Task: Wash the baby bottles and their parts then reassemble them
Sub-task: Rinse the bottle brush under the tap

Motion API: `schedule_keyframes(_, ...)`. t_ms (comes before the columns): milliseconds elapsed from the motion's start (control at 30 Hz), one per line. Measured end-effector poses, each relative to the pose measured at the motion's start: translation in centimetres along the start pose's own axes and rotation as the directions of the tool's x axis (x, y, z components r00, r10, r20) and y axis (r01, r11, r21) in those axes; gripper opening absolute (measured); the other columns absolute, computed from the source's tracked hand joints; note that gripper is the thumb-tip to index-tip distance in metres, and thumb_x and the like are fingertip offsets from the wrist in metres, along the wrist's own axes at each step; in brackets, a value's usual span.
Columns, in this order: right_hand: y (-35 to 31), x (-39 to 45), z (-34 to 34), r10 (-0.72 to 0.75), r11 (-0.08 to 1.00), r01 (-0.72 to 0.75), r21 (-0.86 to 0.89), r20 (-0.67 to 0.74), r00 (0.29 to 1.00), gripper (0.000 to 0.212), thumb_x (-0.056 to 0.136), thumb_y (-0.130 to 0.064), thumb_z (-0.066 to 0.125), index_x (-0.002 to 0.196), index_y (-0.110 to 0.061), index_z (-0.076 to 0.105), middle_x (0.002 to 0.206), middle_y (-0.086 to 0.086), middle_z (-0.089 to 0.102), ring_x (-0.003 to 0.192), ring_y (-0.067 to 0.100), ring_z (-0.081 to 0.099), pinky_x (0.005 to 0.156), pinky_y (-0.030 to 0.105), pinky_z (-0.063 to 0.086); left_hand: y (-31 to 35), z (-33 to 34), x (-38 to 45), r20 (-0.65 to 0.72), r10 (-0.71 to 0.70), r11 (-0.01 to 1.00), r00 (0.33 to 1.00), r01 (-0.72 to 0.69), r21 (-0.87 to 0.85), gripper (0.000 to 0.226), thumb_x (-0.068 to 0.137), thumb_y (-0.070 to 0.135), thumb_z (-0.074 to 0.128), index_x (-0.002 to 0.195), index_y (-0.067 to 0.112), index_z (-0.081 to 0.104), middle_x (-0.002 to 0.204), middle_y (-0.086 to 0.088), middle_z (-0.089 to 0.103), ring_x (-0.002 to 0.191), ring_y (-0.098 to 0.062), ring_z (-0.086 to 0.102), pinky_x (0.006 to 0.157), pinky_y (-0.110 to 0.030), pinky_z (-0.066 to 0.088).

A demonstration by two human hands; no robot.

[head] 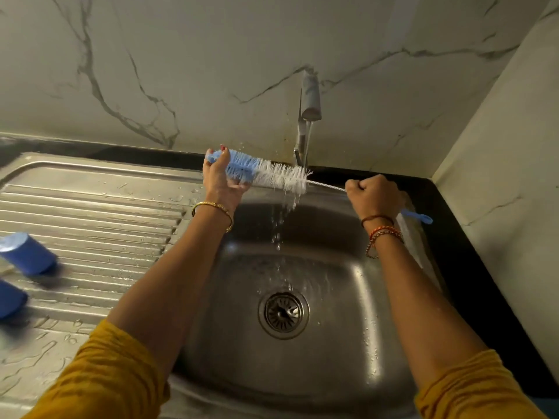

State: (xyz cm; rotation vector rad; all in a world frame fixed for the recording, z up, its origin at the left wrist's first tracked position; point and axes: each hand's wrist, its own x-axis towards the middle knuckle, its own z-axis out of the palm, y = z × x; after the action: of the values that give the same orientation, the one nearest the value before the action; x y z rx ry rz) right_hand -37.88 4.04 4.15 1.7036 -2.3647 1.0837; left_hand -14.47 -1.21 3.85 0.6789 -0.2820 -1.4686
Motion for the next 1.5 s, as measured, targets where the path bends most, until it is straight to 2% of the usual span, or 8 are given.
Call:
schedule_keyframes(167,-2.0,0.1,0.7,-0.02,1.0,0.019,0.02,0.07,0.997,0.036,0.085,-0.022,0.054,0.059,0.001,0.063,0.042,0.002,0.037,0.054,0.024,0.046,0.046,0.023,0.023,1.3,-1.1,-0.3,-0.016,0.054,0.999,0.998,-0.055,-0.003,0.067,0.084,-0.008,0.054,0.14,0.021,0.032,0.126,-0.014,0.041,0.105,-0.031,0.051,0.059,-0.031,0.056)
schedule_keyframes(433,-5.4,-1.0,0.7,-0.136,0.99,0.142,-0.004,0.252,0.958,0.051,0.09,-0.039,0.052,0.045,-0.019,0.041,0.044,-0.005,0.038,0.043,0.007,0.035,0.047,0.021,0.022,3.3,-3.4,-0.6,-0.193,0.116,0.986,0.974,-0.136,-0.096,0.058,0.084,-0.007,0.056,0.137,0.012,0.041,0.134,-0.017,0.047,0.12,-0.033,0.05,0.077,-0.033,0.054)
schedule_keyframes(733,-7.2,-1.5,0.6,-0.267,0.956,0.185,0.228,0.418,0.869,0.036,0.091,-0.032,0.056,0.076,-0.003,0.071,0.051,-0.01,0.048,0.051,0.003,0.044,0.053,0.02,0.035,5.4,-5.5,-2.0,-0.289,0.162,0.975,0.943,-0.199,-0.103,0.054,0.085,0.0,0.061,0.135,0.01,0.043,0.132,-0.016,0.05,0.113,-0.03,0.056,0.078,-0.031,0.056)
schedule_keyframes(833,-6.7,-1.2,0.1,-0.249,0.963,0.186,0.194,0.38,0.891,0.035,0.09,-0.033,0.057,0.076,-0.004,0.071,0.05,-0.008,0.048,0.05,0.005,0.044,0.051,0.019,0.034,5.3,-5.2,-2.7,-0.256,0.146,0.982,0.956,-0.171,-0.079,0.051,0.086,-0.001,0.059,0.134,0.008,0.044,0.13,-0.015,0.051,0.114,-0.03,0.055,0.063,-0.026,0.057)
schedule_keyframes(1067,-3.0,-1.0,-2.2,-0.122,0.992,0.113,0.05,0.228,0.966,0.038,0.09,-0.033,0.057,0.069,-0.005,0.071,0.046,-0.006,0.044,0.047,0.006,0.04,0.048,0.017,0.027,2.4,-1.9,-4.4,-0.212,0.112,0.994,0.971,-0.11,0.023,0.049,0.085,-0.008,0.056,0.132,0.004,0.046,0.13,-0.019,0.051,0.117,-0.033,0.053,0.061,-0.027,0.054)
schedule_keyframes(1200,0.0,-1.2,-3.5,-0.052,0.999,0.049,0.02,0.185,0.981,0.036,0.089,-0.029,0.057,0.068,-0.003,0.071,0.058,0.006,0.059,0.047,0.01,0.043,0.047,0.017,0.026,0.3,-0.1,-5.0,-0.21,0.053,0.998,0.976,-0.049,0.025,0.032,0.083,-0.012,0.057,0.103,0.012,0.054,0.105,-0.015,0.057,0.116,-0.034,0.054,0.06,-0.027,0.054)
schedule_keyframes(1333,2.6,-1.7,-4.4,0.013,1.0,-0.012,-0.005,0.143,0.99,0.032,0.088,-0.023,0.056,0.071,-0.001,0.071,0.064,0.006,0.063,0.048,0.01,0.046,0.047,0.015,0.027,-2.2,1.1,-5.5,-0.215,0.02,0.997,0.976,-0.004,0.077,0.053,0.083,-0.009,0.06,0.13,0.01,0.046,0.128,-0.017,0.051,0.114,-0.031,0.054,0.066,-0.027,0.055)
schedule_keyframes(1500,4.7,-2.4,-4.9,0.032,0.999,-0.031,-0.019,0.088,0.996,0.032,0.087,-0.021,0.055,0.069,0.002,0.069,0.069,0.018,0.068,0.062,0.03,0.06,0.047,0.014,0.025,-4.2,2.0,-6.0,-0.221,-0.005,0.996,0.975,0.023,0.082,0.048,0.083,-0.008,0.059,0.127,0.008,0.048,0.13,-0.018,0.049,0.115,-0.032,0.053,0.082,-0.033,0.052)
